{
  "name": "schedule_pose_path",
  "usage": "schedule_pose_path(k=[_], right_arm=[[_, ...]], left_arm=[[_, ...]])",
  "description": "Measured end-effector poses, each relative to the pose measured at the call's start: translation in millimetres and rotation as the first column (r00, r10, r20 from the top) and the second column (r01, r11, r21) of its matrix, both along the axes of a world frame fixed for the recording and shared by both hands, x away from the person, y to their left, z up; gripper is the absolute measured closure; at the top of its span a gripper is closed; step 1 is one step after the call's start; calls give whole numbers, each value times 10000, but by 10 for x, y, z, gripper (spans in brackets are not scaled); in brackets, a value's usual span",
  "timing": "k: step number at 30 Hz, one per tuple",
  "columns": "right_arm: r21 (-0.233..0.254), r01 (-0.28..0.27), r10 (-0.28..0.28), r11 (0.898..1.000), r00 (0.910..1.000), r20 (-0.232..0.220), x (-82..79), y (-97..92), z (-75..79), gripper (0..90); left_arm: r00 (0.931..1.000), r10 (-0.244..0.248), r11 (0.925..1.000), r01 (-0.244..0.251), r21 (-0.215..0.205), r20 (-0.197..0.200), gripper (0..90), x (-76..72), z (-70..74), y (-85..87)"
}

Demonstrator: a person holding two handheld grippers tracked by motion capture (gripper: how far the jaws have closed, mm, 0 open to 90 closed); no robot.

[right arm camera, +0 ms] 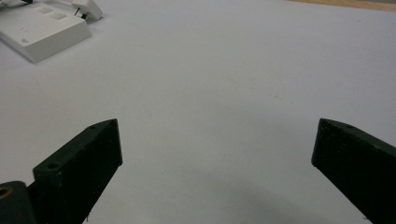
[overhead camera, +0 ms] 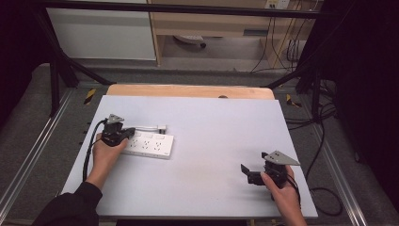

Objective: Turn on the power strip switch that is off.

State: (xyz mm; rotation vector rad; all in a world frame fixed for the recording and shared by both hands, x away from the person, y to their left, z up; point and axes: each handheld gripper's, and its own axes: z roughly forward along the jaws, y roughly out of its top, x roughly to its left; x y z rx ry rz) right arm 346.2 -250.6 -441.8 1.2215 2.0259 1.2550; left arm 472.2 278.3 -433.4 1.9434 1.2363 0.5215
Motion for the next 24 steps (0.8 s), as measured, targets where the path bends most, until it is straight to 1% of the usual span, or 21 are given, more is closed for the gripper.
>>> schedule_pose_path(k=[3, 7, 15, 19, 20, 24], right_arm=[[-25, 3, -2, 10000, 10000, 7, 0, -5, 0, 22], [-35, 7, -7, 10000, 10000, -2, 1, -4, -2, 21], [-28, 22, -22, 10000, 10000, 17, 1, -6, -1, 22], [-29, 10, -10, 10000, 10000, 21, 1, -6, -1, 21], [-30, 9, -9, 10000, 10000, 21, 1, -6, -1, 21], [-52, 4, -4, 10000, 10000, 13, 3, -5, -3, 21]], left_arm=[[10000, -6, 10000, 5, 35, 22, 900, 0, 0, -2], [10000, 19, 9999, -19, -100, 23, 900, 9, -5, 1], [9999, -6, 10000, 6, 3, 136, 900, 16, -8, -10], [9997, 11, 9997, -5, -227, 250, 900, 15, 12, -1], [9995, -11, 9997, 18, -237, 306, 900, 15, 18, 5], [9995, -59, 9996, 68, -276, 322, 900, 9, 31, 14]])
